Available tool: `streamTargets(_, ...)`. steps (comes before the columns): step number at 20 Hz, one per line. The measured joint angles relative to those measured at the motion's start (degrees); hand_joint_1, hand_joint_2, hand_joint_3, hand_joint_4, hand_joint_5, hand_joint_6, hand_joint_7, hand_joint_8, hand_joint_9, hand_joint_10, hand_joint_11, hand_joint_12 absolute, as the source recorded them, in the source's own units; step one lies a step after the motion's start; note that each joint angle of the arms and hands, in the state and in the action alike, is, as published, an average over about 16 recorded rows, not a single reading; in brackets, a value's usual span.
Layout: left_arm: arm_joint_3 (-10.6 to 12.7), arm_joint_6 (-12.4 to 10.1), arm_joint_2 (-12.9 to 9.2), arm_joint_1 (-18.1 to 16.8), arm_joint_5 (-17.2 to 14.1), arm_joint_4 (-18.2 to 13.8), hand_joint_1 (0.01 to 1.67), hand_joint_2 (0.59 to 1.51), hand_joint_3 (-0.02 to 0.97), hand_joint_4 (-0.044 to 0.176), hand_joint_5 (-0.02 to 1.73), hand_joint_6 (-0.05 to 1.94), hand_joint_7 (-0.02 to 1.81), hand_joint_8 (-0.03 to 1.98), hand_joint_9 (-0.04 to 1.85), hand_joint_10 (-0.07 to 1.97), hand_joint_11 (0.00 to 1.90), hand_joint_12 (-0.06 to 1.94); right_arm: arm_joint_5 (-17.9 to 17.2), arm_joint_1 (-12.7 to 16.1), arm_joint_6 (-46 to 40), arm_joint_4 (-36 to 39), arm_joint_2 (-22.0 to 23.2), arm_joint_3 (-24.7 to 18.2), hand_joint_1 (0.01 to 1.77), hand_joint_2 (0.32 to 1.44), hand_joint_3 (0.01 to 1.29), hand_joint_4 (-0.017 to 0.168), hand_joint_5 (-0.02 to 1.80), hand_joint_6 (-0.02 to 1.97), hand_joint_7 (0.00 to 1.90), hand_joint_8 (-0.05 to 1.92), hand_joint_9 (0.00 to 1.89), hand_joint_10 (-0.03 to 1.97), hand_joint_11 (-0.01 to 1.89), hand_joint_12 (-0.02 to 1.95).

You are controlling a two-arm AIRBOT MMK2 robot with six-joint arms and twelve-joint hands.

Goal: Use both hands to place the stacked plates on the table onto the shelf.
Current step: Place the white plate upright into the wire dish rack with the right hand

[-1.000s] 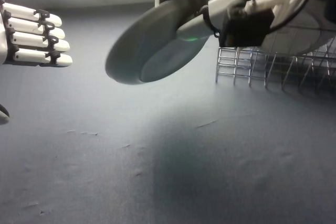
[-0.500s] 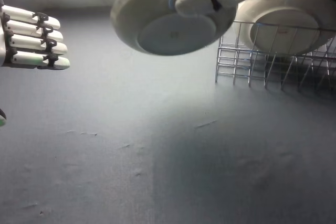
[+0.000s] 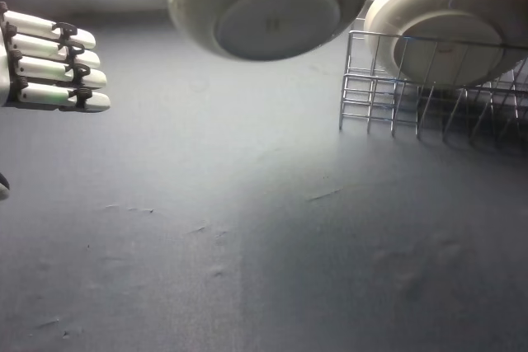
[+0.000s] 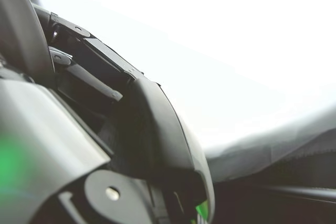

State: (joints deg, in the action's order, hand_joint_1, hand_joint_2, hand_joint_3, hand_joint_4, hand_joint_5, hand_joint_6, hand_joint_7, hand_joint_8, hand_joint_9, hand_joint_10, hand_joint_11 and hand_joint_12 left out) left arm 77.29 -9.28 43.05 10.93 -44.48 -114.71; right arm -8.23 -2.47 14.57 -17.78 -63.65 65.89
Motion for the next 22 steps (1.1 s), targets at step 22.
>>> streamTargets(22, -0.4, -0.3, -0.1, 0.3, 0.0, -0.1, 0.02, 1.13, 0.01, -0.001, 0.01, 0.01, 0.01, 0.0, 0.02, 0.01, 0.01, 0.01, 2.7, 1.6, 0.8, 7.2, 8.7, -3.9, 1.39, 0.99, 0.01, -0.007, 0.96, 0.83, 1.13, 0.68, 0.97, 1.04, 0.74, 1.13)
